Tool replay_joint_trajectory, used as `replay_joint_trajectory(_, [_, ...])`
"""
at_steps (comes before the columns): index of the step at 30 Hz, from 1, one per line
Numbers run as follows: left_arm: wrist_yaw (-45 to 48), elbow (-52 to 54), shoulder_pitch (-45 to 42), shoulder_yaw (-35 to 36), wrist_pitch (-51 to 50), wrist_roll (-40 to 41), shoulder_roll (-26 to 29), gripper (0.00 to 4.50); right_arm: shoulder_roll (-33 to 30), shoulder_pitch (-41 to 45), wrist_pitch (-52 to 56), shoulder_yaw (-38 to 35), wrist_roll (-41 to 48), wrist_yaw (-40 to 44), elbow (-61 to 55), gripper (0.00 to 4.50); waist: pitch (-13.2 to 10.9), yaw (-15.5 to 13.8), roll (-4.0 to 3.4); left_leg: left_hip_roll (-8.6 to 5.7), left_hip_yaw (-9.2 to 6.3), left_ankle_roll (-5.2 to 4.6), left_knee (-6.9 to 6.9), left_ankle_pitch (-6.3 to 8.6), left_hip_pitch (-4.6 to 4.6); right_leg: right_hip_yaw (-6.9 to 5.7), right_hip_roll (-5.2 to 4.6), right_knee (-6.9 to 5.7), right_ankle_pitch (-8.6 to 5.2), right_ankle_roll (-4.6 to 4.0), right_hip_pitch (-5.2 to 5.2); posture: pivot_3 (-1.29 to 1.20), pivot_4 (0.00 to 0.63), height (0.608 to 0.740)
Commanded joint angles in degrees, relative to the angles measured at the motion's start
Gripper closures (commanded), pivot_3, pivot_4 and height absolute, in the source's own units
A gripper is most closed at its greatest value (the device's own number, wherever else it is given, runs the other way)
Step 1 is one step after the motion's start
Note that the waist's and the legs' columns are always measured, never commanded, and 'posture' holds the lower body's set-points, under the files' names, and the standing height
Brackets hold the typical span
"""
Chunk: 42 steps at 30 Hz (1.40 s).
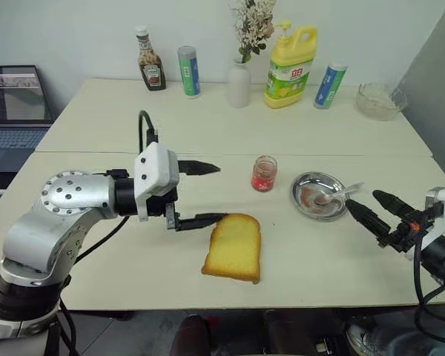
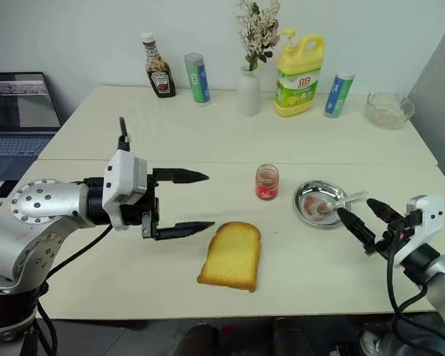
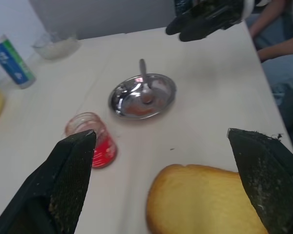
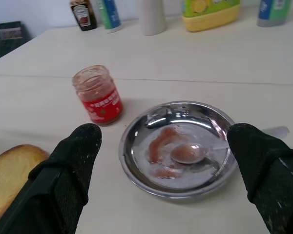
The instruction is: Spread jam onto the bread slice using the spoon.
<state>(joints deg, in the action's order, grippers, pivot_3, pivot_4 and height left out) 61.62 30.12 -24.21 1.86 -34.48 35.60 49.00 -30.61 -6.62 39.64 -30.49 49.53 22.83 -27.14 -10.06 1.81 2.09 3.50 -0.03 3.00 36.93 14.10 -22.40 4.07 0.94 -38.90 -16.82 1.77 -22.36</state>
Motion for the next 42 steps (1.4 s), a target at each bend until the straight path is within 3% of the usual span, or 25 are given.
replay_joint_trajectory(1, [1.25,1.7,-1.38,-2.02,0.04,1.44,-0.51,0.03,3.23,3.52,-1.82,-1.24,-0.47,-4.94,5.2,0.0,-0.03,0.04,-0.05,0.0,0.01,0.0,0.01,0.0,0.0,0.01,0.0,-0.01,0.0,0.0,0.0,0.0,0.15,0.74])
replay_joint_trajectory(7, [2.71,1.2,-1.97,-6.92,2.84,-1.48,-2.06,0.03,6.08,9.74,-4.03,-0.13,-3.63,-6.86,16.58,0.0,-0.1,0.02,-0.18,-0.02,0.04,0.0,-0.01,0.0,-0.04,0.03,0.0,0.0,0.0,0.0,-0.06,0.0,0.15,0.74])
replay_joint_trajectory(19, [1.88,1.08,-2.42,-9.63,3.84,-3.53,-4.85,0.03,3.17,25.45,-4.49,0.32,-4.85,1.26,42.65,0.0,-0.14,0.05,-0.31,-0.02,0.09,-0.02,-0.02,0.0,-0.12,0.07,0.02,-0.03,0.01,-0.03,-0.15,0.0,0.15,0.74])
replay_joint_trajectory(29, [1.37,0.67,-1.69,-9.25,3.63,-3.9,-4.8,0.03,3.24,30.73,-3.69,0.0,-4.58,5.2,49.59,0.0,-0.14,0.06,-0.33,-0.01,0.1,-0.02,-0.01,0.0,-0.2,0.07,0.03,-0.05,0.12,-0.22,-0.25,0.0,0.15,0.74])
replay_joint_trajectory(34, [2.12,-0.75,-1.65,-8.87,4.37,-5.03,-4.22,0.0,3.42,31.6,-3.44,-0.93,-4.04,5.82,50.55,1.21,-0.15,0.07,-0.33,-0.01,0.09,-0.02,-0.01,0.0,-0.2,0.07,0.03,-0.06,0.12,-0.21,-0.26,0.0,0.15,0.74])
replay_joint_trajectory(42, [2.08,-2.96,-0.94,-8.89,5.66,-6.38,-4.25,0.0,3.99,31.94,-1.02,-2.55,-1.54,5.92,49.48,4.12,-0.15,0.06,-0.34,-0.01,0.1,-0.02,-0.01,0.0,-0.23,0.07,0.03,-0.07,0.13,-0.23,-0.3,0.0,0.15,0.74])
